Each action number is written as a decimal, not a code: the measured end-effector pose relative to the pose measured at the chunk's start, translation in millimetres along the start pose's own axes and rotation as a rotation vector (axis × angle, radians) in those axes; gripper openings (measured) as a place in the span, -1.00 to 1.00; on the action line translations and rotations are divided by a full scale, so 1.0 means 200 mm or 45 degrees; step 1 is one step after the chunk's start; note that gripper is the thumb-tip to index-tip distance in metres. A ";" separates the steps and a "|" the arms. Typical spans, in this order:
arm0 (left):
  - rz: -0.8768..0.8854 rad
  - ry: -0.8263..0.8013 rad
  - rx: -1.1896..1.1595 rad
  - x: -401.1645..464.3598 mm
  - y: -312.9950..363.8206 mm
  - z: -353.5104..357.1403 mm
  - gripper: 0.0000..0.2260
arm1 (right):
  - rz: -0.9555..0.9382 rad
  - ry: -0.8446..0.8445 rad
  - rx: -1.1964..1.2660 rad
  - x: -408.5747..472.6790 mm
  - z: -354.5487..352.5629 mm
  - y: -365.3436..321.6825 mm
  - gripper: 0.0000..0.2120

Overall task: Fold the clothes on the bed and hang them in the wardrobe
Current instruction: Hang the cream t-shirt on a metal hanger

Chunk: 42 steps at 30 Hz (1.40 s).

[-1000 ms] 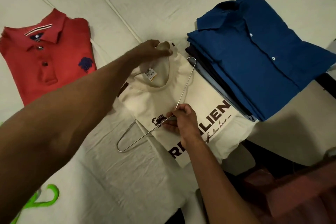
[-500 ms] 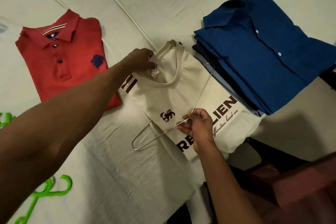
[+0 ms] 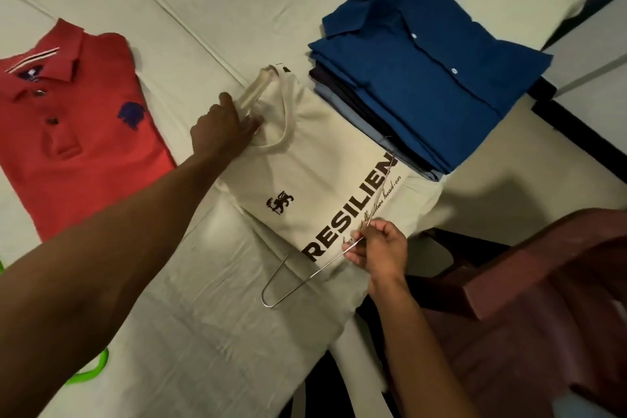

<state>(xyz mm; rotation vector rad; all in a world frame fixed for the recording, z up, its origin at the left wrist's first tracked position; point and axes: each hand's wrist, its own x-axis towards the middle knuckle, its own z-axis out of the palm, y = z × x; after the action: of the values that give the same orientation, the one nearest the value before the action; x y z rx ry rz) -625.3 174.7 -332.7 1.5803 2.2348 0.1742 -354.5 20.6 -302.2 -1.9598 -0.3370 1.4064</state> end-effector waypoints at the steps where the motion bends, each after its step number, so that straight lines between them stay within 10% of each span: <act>1: 0.004 -0.010 0.011 0.00 -0.01 0.00 -0.45 | -0.003 0.023 0.006 0.00 -0.03 0.01 -0.89; 25: 0.007 0.031 0.159 0.06 -0.19 -0.04 -0.42 | 0.075 -0.182 0.543 -0.08 -0.28 0.11 -0.80; 38: -0.158 -0.175 0.020 -0.04 -0.25 -0.11 -0.52 | -0.155 0.133 0.636 -0.27 -0.24 -0.03 -0.90; 42: -0.042 0.049 0.049 -0.14 -0.26 -0.10 -0.55 | -0.181 0.158 0.532 -0.34 -0.23 -0.06 -0.90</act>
<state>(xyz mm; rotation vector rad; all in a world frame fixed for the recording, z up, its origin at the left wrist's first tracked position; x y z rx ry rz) -670.0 133.8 -325.2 1.5711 2.3049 0.1546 -336.4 -27.6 -237.2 -1.6357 -0.1099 1.1501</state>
